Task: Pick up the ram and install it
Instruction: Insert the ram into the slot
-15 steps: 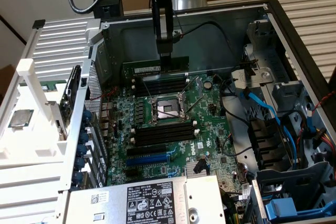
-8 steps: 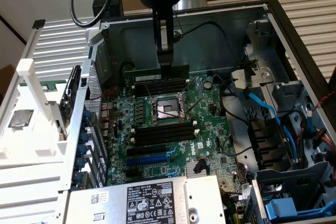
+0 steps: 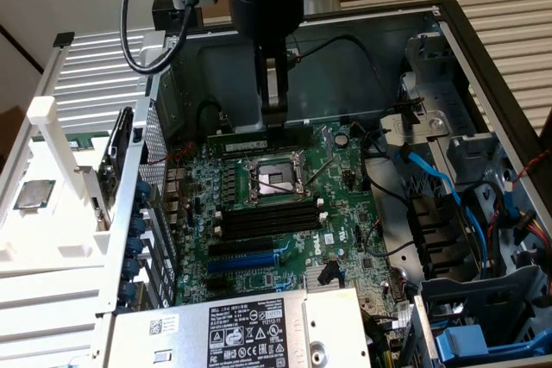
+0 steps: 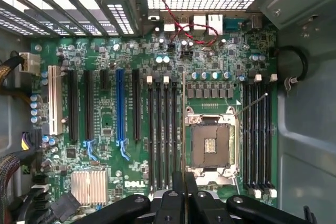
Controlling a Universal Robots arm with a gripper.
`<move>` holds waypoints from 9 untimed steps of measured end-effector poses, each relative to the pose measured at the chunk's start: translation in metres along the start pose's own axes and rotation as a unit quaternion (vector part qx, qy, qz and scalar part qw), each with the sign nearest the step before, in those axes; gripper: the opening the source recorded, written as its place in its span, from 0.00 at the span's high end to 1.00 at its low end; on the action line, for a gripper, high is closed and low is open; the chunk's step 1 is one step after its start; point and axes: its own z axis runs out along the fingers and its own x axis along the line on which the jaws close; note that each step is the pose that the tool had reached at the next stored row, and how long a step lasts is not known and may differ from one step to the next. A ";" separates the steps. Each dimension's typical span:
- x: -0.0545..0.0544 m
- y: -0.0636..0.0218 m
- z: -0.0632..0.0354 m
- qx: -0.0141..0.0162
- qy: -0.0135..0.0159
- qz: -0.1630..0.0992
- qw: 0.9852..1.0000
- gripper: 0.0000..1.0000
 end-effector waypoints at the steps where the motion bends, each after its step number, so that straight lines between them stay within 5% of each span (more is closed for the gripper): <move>1: 0.003 -0.0018 0.0019 0.000 0.000 0.000 1.000 0.88; 9: 0.010 -0.0063 0.0186 0.000 0.001 0.001 1.000 0.88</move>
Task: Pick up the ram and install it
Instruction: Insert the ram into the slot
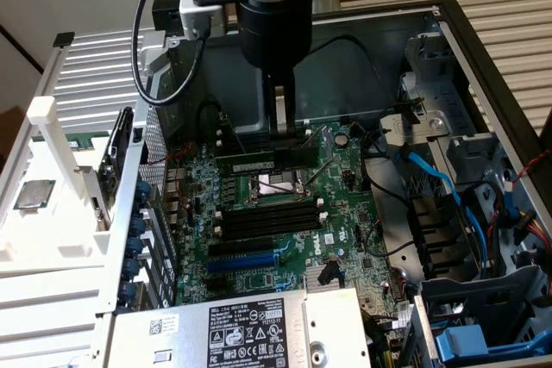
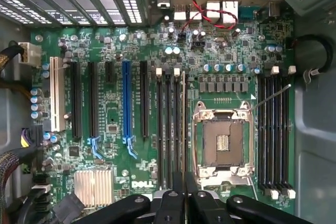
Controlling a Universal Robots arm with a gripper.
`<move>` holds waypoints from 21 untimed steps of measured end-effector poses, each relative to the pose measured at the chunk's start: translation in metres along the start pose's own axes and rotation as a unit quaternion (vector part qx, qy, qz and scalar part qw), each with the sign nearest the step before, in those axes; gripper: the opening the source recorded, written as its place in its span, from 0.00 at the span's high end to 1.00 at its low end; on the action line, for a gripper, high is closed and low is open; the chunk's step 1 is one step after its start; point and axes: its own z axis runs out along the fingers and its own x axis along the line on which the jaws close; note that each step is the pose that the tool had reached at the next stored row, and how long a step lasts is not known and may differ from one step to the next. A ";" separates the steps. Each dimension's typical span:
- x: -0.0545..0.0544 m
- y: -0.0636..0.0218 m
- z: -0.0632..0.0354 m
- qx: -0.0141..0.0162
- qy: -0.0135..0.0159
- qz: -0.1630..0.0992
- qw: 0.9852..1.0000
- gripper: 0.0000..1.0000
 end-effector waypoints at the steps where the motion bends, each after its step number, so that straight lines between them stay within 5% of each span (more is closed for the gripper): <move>1: 0.000 -0.0001 0.0032 0.000 0.000 0.000 1.000 0.88; 7: 0.002 -0.0001 0.0208 0.000 0.005 0.001 1.000 0.88; 10: 0.002 -0.0001 0.0241 0.000 0.011 0.002 1.000 0.88; 21: 0.007 0.0000 0.0358 0.001 0.013 0.002 1.000 0.88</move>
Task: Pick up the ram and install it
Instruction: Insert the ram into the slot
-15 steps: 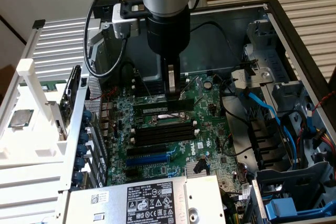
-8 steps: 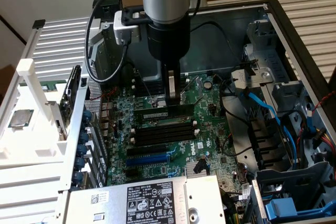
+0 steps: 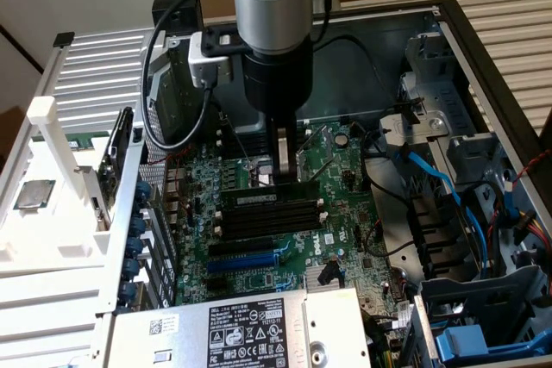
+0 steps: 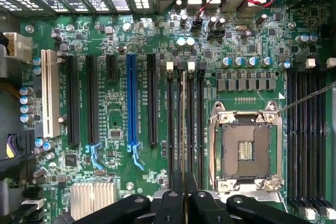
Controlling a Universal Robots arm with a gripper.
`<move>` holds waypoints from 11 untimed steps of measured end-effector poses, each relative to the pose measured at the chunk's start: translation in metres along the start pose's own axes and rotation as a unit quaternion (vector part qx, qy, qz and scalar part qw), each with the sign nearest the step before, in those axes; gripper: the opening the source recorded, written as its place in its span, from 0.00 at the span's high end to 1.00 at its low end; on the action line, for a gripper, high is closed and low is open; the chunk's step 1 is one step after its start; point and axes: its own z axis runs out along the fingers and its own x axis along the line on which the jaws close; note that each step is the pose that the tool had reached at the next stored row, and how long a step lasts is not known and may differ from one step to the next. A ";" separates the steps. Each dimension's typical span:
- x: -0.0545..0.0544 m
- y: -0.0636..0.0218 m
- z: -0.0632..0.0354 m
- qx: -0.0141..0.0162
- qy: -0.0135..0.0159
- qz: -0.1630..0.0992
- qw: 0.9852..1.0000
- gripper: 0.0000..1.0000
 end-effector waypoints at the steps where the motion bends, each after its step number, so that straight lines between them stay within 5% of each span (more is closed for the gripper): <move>1: 0.000 0.0000 0.0002 0.000 0.000 0.000 1.000 0.88; 7: 0.001 0.0000 0.0016 0.001 0.005 0.000 1.000 0.88; 11: 0.002 0.0000 0.0029 0.002 0.006 0.000 1.000 0.88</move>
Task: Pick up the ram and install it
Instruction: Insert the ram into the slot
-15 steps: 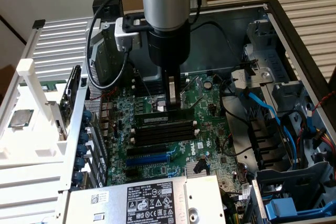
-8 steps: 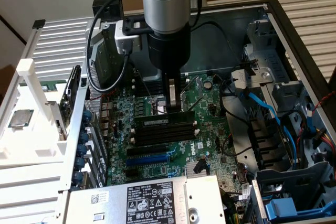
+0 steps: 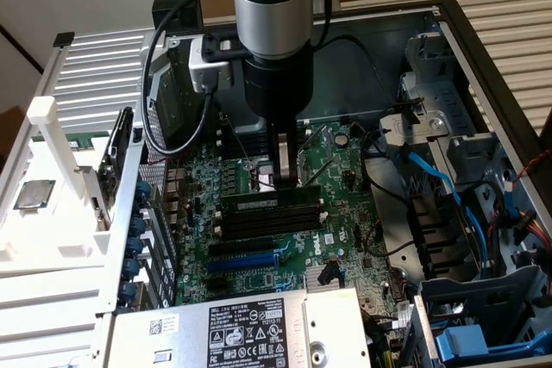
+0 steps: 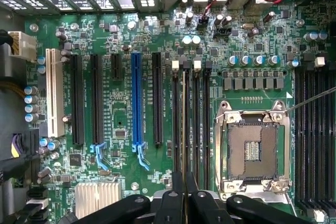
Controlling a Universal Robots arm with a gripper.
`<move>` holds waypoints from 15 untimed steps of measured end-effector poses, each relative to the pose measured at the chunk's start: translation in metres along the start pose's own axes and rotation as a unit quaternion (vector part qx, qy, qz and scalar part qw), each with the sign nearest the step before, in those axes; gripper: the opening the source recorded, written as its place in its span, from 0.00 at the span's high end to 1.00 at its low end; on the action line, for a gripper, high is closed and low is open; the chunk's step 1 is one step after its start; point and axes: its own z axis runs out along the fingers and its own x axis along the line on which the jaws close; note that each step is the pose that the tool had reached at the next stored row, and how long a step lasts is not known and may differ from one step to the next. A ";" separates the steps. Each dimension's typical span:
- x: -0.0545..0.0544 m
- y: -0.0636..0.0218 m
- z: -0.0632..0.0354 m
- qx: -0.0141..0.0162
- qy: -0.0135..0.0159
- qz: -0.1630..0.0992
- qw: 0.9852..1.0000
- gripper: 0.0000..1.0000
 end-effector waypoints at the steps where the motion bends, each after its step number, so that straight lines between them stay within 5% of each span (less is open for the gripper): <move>1: 0.000 0.0002 0.0002 0.001 0.000 0.000 1.000 0.88; 15: 0.003 0.0039 0.0051 0.008 0.000 -0.001 1.000 0.88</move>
